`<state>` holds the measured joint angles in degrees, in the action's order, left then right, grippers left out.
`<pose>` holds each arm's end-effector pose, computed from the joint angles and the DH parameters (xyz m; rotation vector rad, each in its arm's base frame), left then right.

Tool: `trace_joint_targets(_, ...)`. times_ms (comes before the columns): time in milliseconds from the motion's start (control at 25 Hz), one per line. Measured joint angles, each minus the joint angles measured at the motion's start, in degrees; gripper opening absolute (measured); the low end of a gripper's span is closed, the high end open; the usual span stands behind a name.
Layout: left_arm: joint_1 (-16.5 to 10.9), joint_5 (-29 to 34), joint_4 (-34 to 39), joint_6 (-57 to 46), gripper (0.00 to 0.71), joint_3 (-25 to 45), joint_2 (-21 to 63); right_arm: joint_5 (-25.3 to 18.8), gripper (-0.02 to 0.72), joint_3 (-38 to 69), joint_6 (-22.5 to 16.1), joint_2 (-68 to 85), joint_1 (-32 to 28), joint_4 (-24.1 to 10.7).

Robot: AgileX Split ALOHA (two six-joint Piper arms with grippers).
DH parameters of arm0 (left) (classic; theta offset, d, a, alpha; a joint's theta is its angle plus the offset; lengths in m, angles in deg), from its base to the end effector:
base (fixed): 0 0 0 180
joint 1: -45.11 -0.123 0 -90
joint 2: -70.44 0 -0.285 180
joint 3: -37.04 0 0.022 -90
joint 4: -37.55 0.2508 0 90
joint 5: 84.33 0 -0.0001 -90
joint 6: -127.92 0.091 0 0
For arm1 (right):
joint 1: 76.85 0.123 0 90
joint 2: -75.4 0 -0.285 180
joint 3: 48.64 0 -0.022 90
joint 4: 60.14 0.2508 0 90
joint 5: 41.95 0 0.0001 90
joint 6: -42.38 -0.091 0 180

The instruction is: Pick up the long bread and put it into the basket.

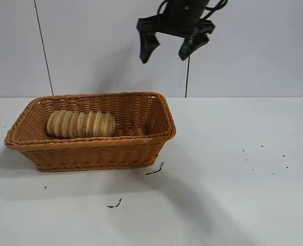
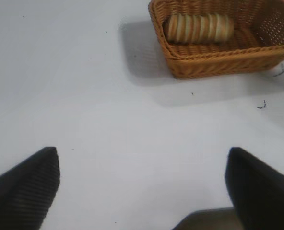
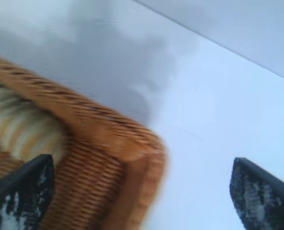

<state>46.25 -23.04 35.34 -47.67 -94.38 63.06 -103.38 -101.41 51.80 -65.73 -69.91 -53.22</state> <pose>-0.0064 -0.0030 0.2765 0.1012 2.0433 -0.0106 0.5127 0.0721 0.2529 -0.3335 2.5875 0.1436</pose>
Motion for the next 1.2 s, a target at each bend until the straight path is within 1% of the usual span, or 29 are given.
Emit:
trace_joint_targets(160,0.00,0.00,0.00,0.00,0.692,0.00,0.00,-0.88,0.687,0.00,-0.14,0.10,-4.76,-0.05)
trace_joint_targets(280,0.00,0.00,0.00,0.00,0.692,0.00,0.00,-2.40,0.687,0.00,-0.18,0.51,-6.74,0.33)
trace_joint_targets(440,0.00,0.00,0.00,0.00,0.692,0.00,0.00,-4.33,0.687,-0.05,-0.18,1.26,-7.12,0.86)
trace_joint_targets(600,0.00,0.00,0.00,0.00,0.692,0.00,0.00,-7.77,0.687,-0.05,-0.18,1.56,-7.12,0.92)
trace_joint_targets(800,0.00,0.00,0.00,0.00,0.692,0.00,0.00,-8.24,0.687,0.53,-1.48,2.36,-7.12,0.92)
trace_joint_targets(960,0.00,0.00,0.00,0.00,0.692,0.00,0.00,-8.24,0.687,4.97,-1.65,7.28,-7.12,0.80)
trace_joint_targets(1200,0.00,0.00,0.00,0.00,0.692,0.00,0.00,-8.20,0.687,18.85,-1.65,19.99,-7.12,-0.06)
